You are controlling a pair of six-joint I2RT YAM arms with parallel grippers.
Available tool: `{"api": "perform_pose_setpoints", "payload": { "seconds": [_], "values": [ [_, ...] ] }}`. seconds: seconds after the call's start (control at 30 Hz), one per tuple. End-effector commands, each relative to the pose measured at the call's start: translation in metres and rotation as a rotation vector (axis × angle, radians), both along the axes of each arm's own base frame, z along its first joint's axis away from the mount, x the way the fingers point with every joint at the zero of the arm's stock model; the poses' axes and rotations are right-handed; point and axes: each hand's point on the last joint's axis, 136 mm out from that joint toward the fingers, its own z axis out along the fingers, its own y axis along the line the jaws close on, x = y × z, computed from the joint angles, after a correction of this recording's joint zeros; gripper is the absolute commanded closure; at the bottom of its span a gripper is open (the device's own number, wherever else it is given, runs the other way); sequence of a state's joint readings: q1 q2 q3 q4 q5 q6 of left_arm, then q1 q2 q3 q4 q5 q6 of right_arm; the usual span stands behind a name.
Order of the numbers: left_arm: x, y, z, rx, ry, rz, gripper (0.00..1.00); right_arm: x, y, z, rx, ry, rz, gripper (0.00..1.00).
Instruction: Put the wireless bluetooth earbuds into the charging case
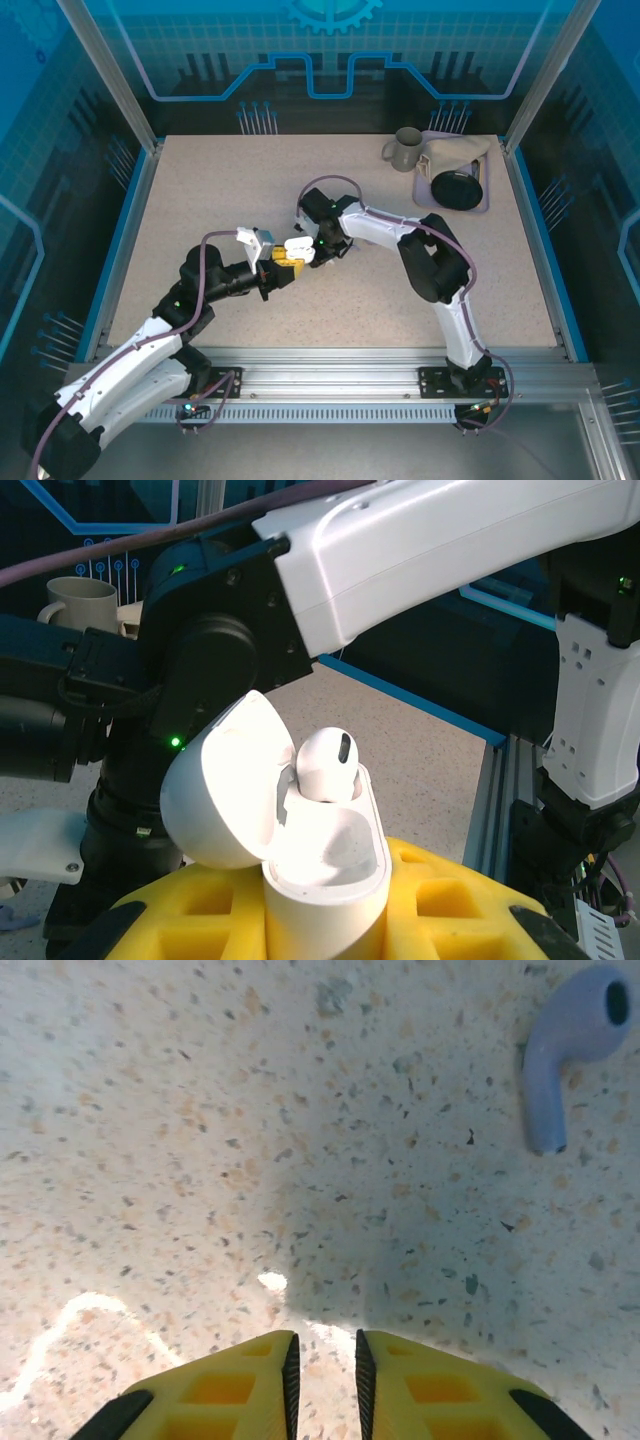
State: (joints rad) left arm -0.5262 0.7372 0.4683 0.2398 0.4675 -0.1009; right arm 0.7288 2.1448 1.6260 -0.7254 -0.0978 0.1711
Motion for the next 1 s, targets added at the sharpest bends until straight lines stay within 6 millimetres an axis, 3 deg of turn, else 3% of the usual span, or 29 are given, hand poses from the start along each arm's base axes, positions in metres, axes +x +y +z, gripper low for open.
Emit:
{"api": "perform_pose_setpoints", "payload": {
  "seconds": [0.0, 0.13, 0.3, 0.4, 0.6, 0.97],
  "values": [
    [-0.003, 0.001, 0.004, 0.001, -0.035, -0.011, 1.00, -0.008, 0.006, 0.031, 0.060, -0.027, 0.030, 0.73],
    [-0.003, 0.001, 0.004, 0.000, -0.033, -0.011, 1.00, -0.001, 0.002, 0.047, 0.084, -0.074, -0.033, 0.68],
    [-0.003, 0.001, 0.005, -0.001, -0.037, -0.011, 1.00, 0.006, -0.019, 0.051, 0.044, -0.101, -0.205, 0.65],
    [-0.003, 0.001, 0.004, 0.000, -0.037, -0.010, 1.00, 0.006, -0.029, 0.047, 0.032, -0.102, -0.308, 0.63],
    [-0.003, 0.001, 0.006, -0.003, -0.041, -0.012, 1.00, 0.003, -0.040, 0.037, -0.001, -0.092, -0.462, 0.50],
    [-0.003, 0.001, 0.005, -0.003, -0.040, -0.012, 1.00, 0.003, -0.042, 0.018, -0.009, -0.052, -0.577, 0.49]
  ]
}}
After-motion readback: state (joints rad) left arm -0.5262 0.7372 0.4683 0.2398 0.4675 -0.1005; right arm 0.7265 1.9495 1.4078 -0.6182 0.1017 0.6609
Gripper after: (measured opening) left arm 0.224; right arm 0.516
